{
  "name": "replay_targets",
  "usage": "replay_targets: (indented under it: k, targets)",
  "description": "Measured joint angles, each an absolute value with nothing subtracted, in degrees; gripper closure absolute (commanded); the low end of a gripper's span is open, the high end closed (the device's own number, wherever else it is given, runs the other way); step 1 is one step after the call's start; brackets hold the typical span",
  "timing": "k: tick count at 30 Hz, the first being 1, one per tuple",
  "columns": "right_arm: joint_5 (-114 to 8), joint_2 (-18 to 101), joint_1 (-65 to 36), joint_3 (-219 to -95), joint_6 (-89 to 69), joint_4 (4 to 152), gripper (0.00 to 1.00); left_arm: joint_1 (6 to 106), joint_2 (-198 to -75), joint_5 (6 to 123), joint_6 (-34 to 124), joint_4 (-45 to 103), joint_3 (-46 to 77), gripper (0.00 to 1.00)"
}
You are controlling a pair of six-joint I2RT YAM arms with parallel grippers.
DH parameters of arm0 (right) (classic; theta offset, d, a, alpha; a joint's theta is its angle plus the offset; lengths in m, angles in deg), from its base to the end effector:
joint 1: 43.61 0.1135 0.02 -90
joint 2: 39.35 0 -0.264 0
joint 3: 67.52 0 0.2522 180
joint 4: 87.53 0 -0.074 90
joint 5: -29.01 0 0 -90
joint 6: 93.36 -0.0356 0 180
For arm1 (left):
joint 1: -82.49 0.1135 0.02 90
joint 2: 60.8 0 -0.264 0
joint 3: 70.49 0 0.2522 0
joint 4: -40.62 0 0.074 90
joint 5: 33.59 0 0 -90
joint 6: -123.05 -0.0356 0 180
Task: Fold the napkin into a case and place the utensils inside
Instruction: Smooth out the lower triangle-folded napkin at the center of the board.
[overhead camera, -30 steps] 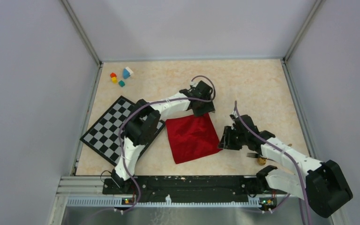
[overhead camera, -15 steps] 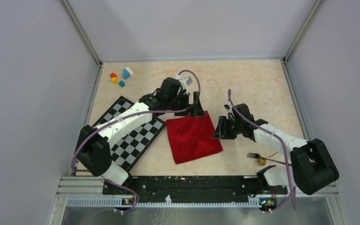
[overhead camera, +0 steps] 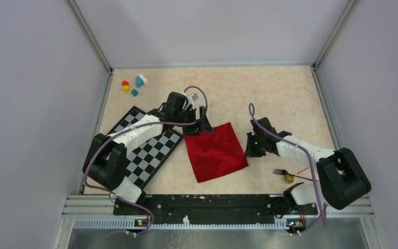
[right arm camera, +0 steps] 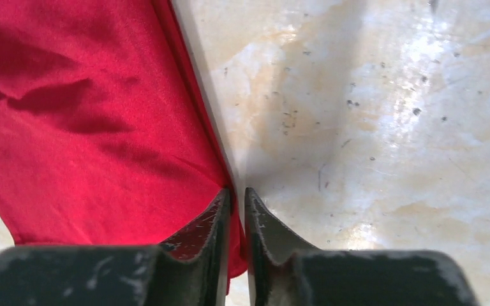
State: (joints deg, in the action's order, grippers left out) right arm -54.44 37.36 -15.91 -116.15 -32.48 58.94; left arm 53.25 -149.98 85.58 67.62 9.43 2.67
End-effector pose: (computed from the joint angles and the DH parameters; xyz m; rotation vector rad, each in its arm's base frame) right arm 0.2051 0.1123 0.1555 -0.0057 2.7220 0.4645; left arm 0.2795 -0.1763 0.2308 0.1412 2.5615 -1.0922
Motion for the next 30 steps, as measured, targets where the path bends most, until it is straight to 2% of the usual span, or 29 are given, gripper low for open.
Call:
replay_targets:
  k: [1,3,8,11,12,14,17,20,26,30]
  targets:
    - [-55.1,37.4,-15.9,-116.2,-32.8,58.8,0.96,53.4,-150.2,86.1,67.9,10.1,2.7,0.13]
    - [-56.3,37.2,-15.9,-116.1,-33.5,58.3,0.97,53.6,-150.3,87.1,68.6,11.2,2.6,0.13]
    - [-58.6,35.8,-15.9,-116.1,-34.6,56.4,0.73,54.5,-150.8,88.9,69.4,13.5,2.7,0.15]
    - [-59.0,33.7,-15.5,-116.5,-34.0,54.3,0.67,54.7,-153.3,90.0,69.6,14.5,2.9,0.20]
    - [-59.0,33.1,-15.3,-117.0,-33.8,53.5,0.68,54.7,-154.0,90.0,69.7,14.7,2.9,0.23]
    - [-57.5,31.9,-15.2,-118.6,-33.2,52.7,0.77,54.7,-156.6,89.5,69.7,14.8,3.0,0.28]
    - [-52.4,31.5,-15.0,-119.6,-33.3,54.5,0.92,54.7,-160.8,87.3,69.3,14.5,3.7,0.31]
    - [-48.7,31.6,-14.0,-117.9,-34.8,56.8,0.99,54.7,-162.8,85.1,69.1,13.9,3.9,0.31]
    - [-51.5,30.8,-13.8,-111.0,-39.8,54.8,1.00,54.7,-162.8,83.7,69.0,13.4,3.9,0.31]
    - [-54.7,25.7,-13.7,-109.6,-40.8,53.4,0.94,54.7,-161.5,83.3,68.8,12.9,3.9,0.31]
